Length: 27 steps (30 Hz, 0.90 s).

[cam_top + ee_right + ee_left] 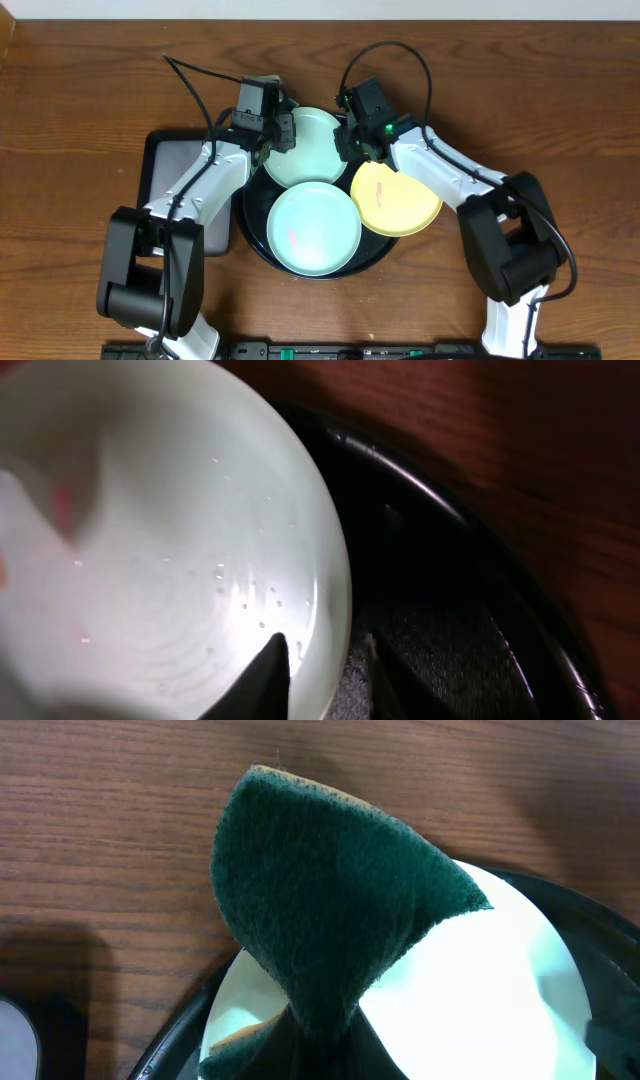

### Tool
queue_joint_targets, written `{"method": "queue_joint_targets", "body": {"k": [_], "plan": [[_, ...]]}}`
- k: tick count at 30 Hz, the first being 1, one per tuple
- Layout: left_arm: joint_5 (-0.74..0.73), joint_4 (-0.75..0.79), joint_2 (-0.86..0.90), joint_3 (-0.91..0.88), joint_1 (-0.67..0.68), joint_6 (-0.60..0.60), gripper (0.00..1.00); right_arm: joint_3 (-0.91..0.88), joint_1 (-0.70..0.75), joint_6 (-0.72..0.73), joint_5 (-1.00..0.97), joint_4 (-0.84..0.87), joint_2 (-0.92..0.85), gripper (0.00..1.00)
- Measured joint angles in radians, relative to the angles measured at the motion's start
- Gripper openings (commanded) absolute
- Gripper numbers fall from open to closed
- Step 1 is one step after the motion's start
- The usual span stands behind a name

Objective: Clean dirty plates on tray and stack at the side
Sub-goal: 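Scrub the upper mint plate with the sponge while the right gripper holds it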

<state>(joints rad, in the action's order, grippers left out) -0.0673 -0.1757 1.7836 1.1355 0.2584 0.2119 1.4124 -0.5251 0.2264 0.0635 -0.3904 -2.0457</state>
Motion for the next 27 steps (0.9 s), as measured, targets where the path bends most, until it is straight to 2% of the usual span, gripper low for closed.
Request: {"method": "queue_joint_targets", "body": {"k": [1, 3, 17, 27], "plan": [[0.000, 0.000, 0.000, 0.000, 0.000, 0.000, 0.07, 0.000, 0.000, 0.000, -0.003, 0.002, -0.008, 0.08], [0.000, 0.000, 0.000, 0.000, 0.000, 0.000, 0.07, 0.000, 0.000, 0.000, -0.009, 0.005, -0.024, 0.01], [0.025, 0.004, 0.009, 0.000, 0.000, 0.000, 0.08, -0.003, 0.000, 0.002, -0.016, 0.010, -0.032, 0.01], [0.017, 0.071, 0.108, 0.000, 0.000, 0.000, 0.07, -0.003, 0.000, 0.002, -0.014, 0.013, -0.032, 0.01]]}}
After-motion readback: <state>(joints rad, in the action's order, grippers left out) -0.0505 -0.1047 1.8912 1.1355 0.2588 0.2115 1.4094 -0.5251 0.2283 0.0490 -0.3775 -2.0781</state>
